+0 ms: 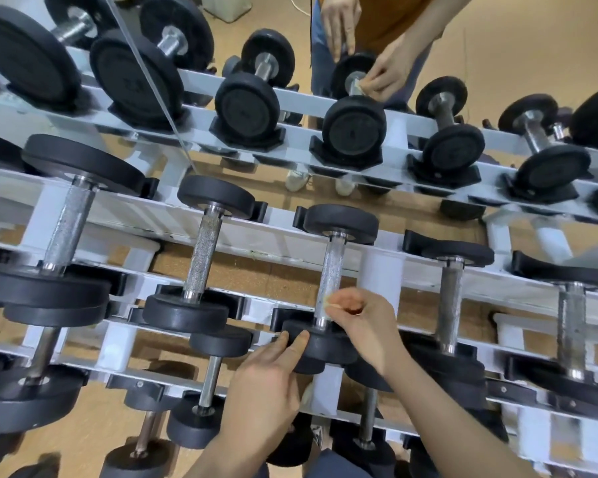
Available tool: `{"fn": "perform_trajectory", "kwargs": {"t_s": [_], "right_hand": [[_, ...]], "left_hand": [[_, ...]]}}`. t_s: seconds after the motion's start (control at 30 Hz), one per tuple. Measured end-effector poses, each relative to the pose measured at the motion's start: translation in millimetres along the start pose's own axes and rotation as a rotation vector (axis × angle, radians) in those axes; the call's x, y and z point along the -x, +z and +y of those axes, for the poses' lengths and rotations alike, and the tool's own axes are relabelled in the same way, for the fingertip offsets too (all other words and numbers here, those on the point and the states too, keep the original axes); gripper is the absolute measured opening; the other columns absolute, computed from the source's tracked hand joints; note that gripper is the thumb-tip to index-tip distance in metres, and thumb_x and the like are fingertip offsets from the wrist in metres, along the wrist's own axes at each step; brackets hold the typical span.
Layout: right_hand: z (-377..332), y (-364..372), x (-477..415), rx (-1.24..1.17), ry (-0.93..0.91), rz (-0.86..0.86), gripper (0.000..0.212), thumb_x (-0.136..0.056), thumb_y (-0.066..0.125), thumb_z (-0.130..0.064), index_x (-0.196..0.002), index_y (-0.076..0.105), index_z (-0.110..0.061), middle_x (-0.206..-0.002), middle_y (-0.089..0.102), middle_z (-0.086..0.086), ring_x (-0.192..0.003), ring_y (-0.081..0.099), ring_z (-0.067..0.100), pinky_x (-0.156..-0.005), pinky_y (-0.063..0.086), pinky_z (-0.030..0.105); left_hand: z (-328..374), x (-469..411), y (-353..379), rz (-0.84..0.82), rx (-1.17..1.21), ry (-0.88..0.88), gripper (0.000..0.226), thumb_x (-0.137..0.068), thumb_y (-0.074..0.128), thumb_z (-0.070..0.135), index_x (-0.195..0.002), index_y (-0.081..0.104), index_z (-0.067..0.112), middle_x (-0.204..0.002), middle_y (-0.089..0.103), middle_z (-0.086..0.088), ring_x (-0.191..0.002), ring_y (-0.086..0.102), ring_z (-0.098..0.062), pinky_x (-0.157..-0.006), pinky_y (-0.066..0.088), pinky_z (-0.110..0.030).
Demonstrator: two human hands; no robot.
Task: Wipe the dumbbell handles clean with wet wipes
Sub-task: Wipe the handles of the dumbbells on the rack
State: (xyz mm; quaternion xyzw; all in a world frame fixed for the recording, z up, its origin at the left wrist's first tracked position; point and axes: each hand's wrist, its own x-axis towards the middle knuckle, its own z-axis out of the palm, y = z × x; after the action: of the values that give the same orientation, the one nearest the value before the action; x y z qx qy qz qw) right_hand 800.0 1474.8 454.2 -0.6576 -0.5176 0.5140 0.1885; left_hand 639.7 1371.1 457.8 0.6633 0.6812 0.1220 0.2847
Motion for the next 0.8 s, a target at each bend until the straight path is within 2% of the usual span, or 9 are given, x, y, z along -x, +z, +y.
{"fn": "perform_trajectory", "kwargs": {"t_s": [0.13, 0.27, 0.37, 0.43, 0.53, 0.63, 0.67, 0.73, 0.8], "right_hand": [[6, 1, 4, -0.025, 0.042, -0.049, 0.007, -0.082, 0.076, -0.020, -0.083, 0.075, -0.026, -0.086, 0.073, -0.012, -0.083, 0.066, 0.000, -0.087, 0.053, 0.025], [-22, 14, -36, -0.124, -0.062, 0.313, 0.004, -0.088, 0.067, -0.026, -0.085, 0.069, -0.028, -0.087, 0.068, -0.011, -0.083, 0.062, 0.004, -0.080, 0.049, 0.024], [-30, 23, -56, -0.233, -0.007, 0.546, 0.009, -0.090, 0.063, -0.018, -0.094, 0.070, -0.020, -0.093, 0.068, -0.008, -0.086, 0.060, 0.005, -0.078, 0.045, 0.015], [-29, 28, -51, -0.407, 0.059, 0.645, 0.004, -0.088, 0.067, -0.018, -0.092, 0.070, -0.017, -0.086, 0.068, -0.009, -0.077, 0.060, 0.000, -0.070, 0.047, 0.011], [-21, 38, -40, -0.463, 0.036, 0.605, 0.011, -0.088, 0.070, -0.021, -0.096, 0.071, -0.015, -0.090, 0.070, -0.008, -0.078, 0.062, -0.007, -0.072, 0.047, 0.008], [-16, 46, -37, -0.167, -0.139, 0.544, 0.026, -0.091, 0.065, -0.015, -0.117, 0.069, -0.011, -0.118, 0.066, 0.000, -0.104, 0.061, 0.006, -0.094, 0.042, 0.010], [-18, 46, -39, -0.102, -0.201, 0.552, 0.027, -0.091, 0.064, -0.011, -0.117, 0.069, -0.010, -0.118, 0.064, 0.003, -0.103, 0.059, 0.009, -0.094, 0.037, 0.005], [-20, 41, -48, -0.037, -0.256, 0.541, 0.020, -0.092, 0.062, -0.009, -0.109, 0.072, -0.007, -0.105, 0.062, 0.000, -0.091, 0.053, 0.002, -0.080, 0.032, -0.004], [-26, 34, -55, -0.039, -0.228, 0.528, 0.017, -0.094, 0.059, -0.012, -0.102, 0.069, -0.002, -0.091, 0.053, -0.010, -0.078, 0.047, -0.007, -0.068, 0.032, -0.003]], "left_hand": [[-3, 0, 1, -0.010, -0.015, -0.005, 0.063, -0.057, 0.061, 0.012, -0.119, 0.071, 0.020, -0.106, 0.074, -0.008, -0.088, 0.073, -0.020, -0.071, 0.058, -0.029], [-4, 0, 1, -0.013, -0.029, 0.005, 0.060, -0.061, 0.056, 0.016, -0.119, 0.071, 0.021, -0.106, 0.074, -0.006, -0.086, 0.073, -0.019, -0.069, 0.059, -0.029], [-5, -1, 1, -0.016, -0.022, 0.010, 0.063, -0.058, 0.058, 0.015, -0.119, 0.071, 0.023, -0.105, 0.074, -0.004, -0.085, 0.073, -0.018, -0.067, 0.059, -0.028], [-6, -2, 2, -0.012, -0.015, 0.003, 0.065, -0.054, 0.061, 0.015, -0.118, 0.071, 0.025, -0.104, 0.075, -0.003, -0.084, 0.073, -0.017, -0.065, 0.058, -0.027], [-6, -2, 3, -0.018, -0.015, -0.017, 0.062, -0.059, 0.058, 0.016, -0.118, 0.071, 0.026, -0.105, 0.074, -0.003, -0.085, 0.073, -0.017, -0.066, 0.058, -0.027], [-6, -2, 2, 0.005, -0.023, -0.030, 0.053, -0.071, 0.048, 0.023, -0.119, 0.070, 0.026, -0.107, 0.074, -0.003, -0.090, 0.072, -0.019, -0.073, 0.057, -0.030], [-4, -2, 2, 0.026, 0.009, -0.037, 0.050, -0.076, 0.046, 0.026, -0.119, 0.070, 0.025, -0.108, 0.073, -0.004, -0.093, 0.072, -0.020, -0.077, 0.057, -0.032], [1, -3, 1, 0.070, 0.097, -0.058, 0.044, -0.084, 0.044, 0.034, -0.117, 0.070, 0.024, -0.108, 0.074, -0.003, -0.097, 0.070, -0.020, -0.081, 0.057, -0.034], [6, -7, -1, 0.099, 0.127, -0.067, 0.038, -0.088, 0.046, 0.044, -0.114, 0.067, 0.027, -0.104, 0.072, 0.004, -0.088, 0.069, -0.015, -0.073, 0.056, -0.028]]}}
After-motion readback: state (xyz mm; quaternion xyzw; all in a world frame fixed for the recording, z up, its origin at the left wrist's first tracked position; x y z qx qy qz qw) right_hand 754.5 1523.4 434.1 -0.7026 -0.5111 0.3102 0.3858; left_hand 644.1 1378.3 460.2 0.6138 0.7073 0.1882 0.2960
